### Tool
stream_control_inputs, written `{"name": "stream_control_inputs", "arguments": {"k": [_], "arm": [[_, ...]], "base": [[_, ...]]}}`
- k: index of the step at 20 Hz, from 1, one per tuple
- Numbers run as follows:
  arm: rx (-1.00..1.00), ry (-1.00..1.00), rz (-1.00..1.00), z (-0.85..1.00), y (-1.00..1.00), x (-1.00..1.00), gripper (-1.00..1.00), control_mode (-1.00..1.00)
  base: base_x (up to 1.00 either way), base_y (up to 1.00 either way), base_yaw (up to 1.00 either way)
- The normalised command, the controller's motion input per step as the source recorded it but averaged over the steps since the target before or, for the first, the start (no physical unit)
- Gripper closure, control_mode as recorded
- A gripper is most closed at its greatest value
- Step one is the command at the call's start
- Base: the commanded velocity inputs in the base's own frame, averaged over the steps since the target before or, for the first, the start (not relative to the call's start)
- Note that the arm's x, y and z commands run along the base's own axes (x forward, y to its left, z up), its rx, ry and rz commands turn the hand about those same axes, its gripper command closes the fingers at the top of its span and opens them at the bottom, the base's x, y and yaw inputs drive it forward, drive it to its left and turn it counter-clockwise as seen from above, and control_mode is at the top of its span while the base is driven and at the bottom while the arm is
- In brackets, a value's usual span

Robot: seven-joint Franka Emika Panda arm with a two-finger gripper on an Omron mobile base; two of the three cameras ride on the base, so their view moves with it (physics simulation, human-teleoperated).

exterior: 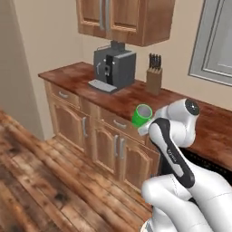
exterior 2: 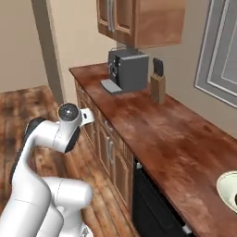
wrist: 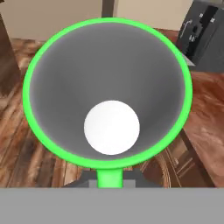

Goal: Move the mug from next to the sink to the open cabinet. Then, move the bowl with the potato to the fridge to clear the area for faucet cleaning.

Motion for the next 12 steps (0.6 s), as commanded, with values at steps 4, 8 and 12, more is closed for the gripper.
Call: {"name": "stream_control_inputs", "arguments": {"k": [4, 8, 12], "arm": [[0.00, 0.00, 0.00, 0.00, 0.00, 0.00, 1.00, 1.00], [0.00, 0.00, 0.00, 0.00, 0.00, 0.00, 1.00, 1.00], [0.00, 0.00, 0.00, 0.00, 0.00, 0.00, 1.00, 1.00]], "base": [[0.00, 0.19, 0.76], [0.00, 0.08, 0.78], [-0.01, 0.06, 0.62]]}}
